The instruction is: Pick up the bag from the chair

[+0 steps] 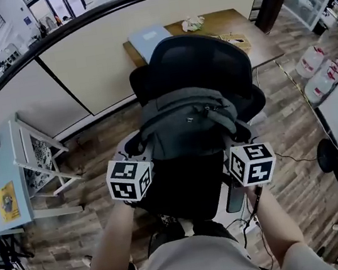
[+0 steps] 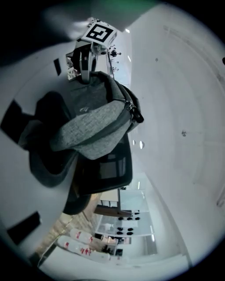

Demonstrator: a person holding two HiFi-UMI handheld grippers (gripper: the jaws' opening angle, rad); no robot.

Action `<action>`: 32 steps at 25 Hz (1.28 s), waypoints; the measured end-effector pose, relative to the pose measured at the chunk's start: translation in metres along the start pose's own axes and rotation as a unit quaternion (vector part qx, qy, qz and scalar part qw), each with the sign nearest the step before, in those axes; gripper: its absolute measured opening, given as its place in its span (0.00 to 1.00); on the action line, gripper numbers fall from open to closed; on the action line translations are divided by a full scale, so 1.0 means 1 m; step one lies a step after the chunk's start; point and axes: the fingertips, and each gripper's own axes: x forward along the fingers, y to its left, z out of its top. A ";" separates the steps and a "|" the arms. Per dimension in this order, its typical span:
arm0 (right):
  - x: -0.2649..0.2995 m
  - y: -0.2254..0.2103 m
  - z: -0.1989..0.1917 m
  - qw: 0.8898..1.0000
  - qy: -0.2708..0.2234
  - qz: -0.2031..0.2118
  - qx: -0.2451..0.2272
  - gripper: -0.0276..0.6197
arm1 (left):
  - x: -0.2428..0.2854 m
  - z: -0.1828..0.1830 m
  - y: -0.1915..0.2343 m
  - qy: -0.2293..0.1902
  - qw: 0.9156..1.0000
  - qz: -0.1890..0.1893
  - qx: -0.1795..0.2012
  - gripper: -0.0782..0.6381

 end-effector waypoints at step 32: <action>-0.121 0.060 0.045 0.995 -0.075 0.057 -0.032 0.23 | -0.137 0.049 -0.042 -0.057 0.994 0.005 0.094 0.23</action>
